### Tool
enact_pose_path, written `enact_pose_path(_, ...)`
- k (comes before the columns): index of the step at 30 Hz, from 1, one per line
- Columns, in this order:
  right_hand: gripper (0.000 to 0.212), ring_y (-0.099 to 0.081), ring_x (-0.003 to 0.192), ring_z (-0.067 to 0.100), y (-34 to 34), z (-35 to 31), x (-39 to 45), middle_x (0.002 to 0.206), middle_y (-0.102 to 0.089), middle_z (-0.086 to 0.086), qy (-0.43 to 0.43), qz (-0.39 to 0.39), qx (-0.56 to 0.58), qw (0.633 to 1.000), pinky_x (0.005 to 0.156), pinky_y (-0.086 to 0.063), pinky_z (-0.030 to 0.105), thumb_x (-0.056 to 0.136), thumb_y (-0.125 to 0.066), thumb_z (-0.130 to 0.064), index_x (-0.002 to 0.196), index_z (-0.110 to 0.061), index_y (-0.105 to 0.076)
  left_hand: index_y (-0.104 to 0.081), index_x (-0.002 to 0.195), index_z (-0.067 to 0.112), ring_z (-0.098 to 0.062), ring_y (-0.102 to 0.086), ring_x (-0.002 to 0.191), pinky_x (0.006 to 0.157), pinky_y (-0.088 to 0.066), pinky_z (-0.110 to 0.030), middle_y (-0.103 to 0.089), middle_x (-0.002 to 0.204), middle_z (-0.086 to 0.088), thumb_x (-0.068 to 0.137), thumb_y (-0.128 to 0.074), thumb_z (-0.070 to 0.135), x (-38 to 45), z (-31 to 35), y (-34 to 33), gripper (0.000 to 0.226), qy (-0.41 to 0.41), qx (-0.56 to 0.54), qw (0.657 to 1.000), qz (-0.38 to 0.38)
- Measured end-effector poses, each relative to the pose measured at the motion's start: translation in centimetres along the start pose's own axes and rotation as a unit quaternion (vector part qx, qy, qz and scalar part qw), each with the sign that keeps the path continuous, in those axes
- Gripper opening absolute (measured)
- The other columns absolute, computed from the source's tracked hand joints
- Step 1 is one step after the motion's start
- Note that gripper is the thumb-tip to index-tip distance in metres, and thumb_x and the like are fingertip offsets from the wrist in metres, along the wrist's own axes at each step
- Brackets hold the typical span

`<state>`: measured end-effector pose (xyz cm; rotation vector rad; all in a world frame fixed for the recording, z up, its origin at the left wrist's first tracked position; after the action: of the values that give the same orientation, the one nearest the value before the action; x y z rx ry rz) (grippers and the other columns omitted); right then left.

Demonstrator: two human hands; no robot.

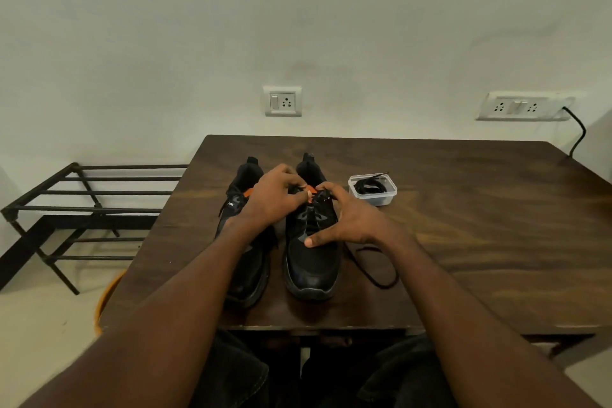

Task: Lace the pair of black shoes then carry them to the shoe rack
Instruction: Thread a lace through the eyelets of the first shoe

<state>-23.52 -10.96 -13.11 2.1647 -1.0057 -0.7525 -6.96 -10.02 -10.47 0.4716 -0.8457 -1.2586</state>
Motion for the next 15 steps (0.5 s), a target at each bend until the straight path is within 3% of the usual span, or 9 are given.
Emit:
enact_pose_path(4, 0.127, -0.052, 0.137, 0.023, 0.0, 0.2, 0.2, 0.154, -0.05, -0.003, -0.002, 0.001, -0.002, 1.0, 0.11, -0.049, 0.043, 0.059, -0.098, -0.054, 0.157, -0.046, -0.019, -0.074, 0.084, 0.023, -0.01, -0.061, 0.097, 0.086, -0.05, -0.022, -0.06, 0.108, 0.002, 0.09, -0.077, 0.019, 0.1, -0.2, 0.4, 0.008, 0.06, -0.093, 0.993, 0.047)
enact_pose_path(7, 0.128, -0.053, 0.137, 0.022, 0.2, 0.3, 0.1, 0.153, -0.051, -0.004, 0.005, 0.008, 0.018, 1.0, 0.112, -0.048, 0.045, 0.057, -0.099, -0.053, 0.157, -0.045, -0.02, -0.071, 0.085, 0.02, -0.006, -0.068, 0.085, 0.08, -0.053, -0.03, -0.069, 0.096, 0.0, 0.096, -0.069, 0.017, -0.4, 0.1, -0.1, 0.011, 0.111, -0.204, 0.973, 0.015)
enact_pose_path(9, 0.128, -0.053, 0.138, 0.021, 0.0, 0.1, 0.0, 0.153, -0.051, -0.003, 0.013, 0.002, 0.017, 1.0, 0.112, -0.049, 0.045, 0.057, -0.1, -0.05, 0.157, -0.044, -0.021, -0.072, 0.089, 0.02, -0.004, -0.065, 0.082, 0.08, -0.05, -0.033, -0.069, 0.091, 0.005, 0.096, -0.069, 0.025, -0.3, 1.2, -0.1, 0.009, 0.076, -0.12, 0.99, -0.002)
enact_pose_path(11, 0.127, -0.051, 0.14, 0.022, -0.2, -0.2, -0.1, 0.156, -0.049, -0.002, 0.019, -0.007, 0.007, 1.0, 0.112, -0.048, 0.042, 0.061, -0.099, -0.045, 0.16, -0.041, -0.02, -0.07, 0.096, 0.028, -0.006, -0.058, 0.09, 0.086, -0.04, -0.037, -0.061, 0.095, 0.01, 0.094, -0.07, 0.038, -0.4, 2.8, 0.3, 0.01, 0.027, 0.073, 0.997, 0.017)
enact_pose_path(13, 0.125, -0.05, 0.14, 0.022, -0.1, -0.4, -0.2, 0.157, -0.048, -0.003, 0.021, -0.005, 0.003, 1.0, 0.111, -0.047, 0.039, 0.063, -0.099, -0.043, 0.16, -0.039, -0.02, -0.069, 0.097, 0.031, -0.013, -0.054, 0.099, 0.093, -0.034, -0.043, -0.053, 0.096, 0.01, 0.095, -0.066, 0.033, -0.3, 4.0, 0.5, 0.004, -0.01, 0.18, 0.983, 0.039)
enact_pose_path(15, 0.122, -0.052, 0.139, 0.021, 0.0, -0.5, -0.2, 0.155, -0.05, -0.003, 0.02, -0.001, -0.001, 1.0, 0.11, -0.047, 0.037, 0.065, -0.098, -0.042, 0.159, -0.04, -0.021, -0.068, 0.091, 0.027, -0.018, -0.053, 0.101, 0.094, -0.032, -0.043, -0.052, 0.094, 0.008, 0.095, -0.063, 0.021, -0.1, 4.2, 0.4, 0.009, -0.003, 0.219, 0.975, 0.04)
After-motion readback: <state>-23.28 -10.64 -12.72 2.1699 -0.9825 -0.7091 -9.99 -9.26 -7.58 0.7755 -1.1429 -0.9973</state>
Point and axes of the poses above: each hand's wrist, its own x-axis towards the middle knuckle, its own y-axis out of the back of the hand, z = x × y, the point moved 9 cm from there along x, towards the middle knuckle
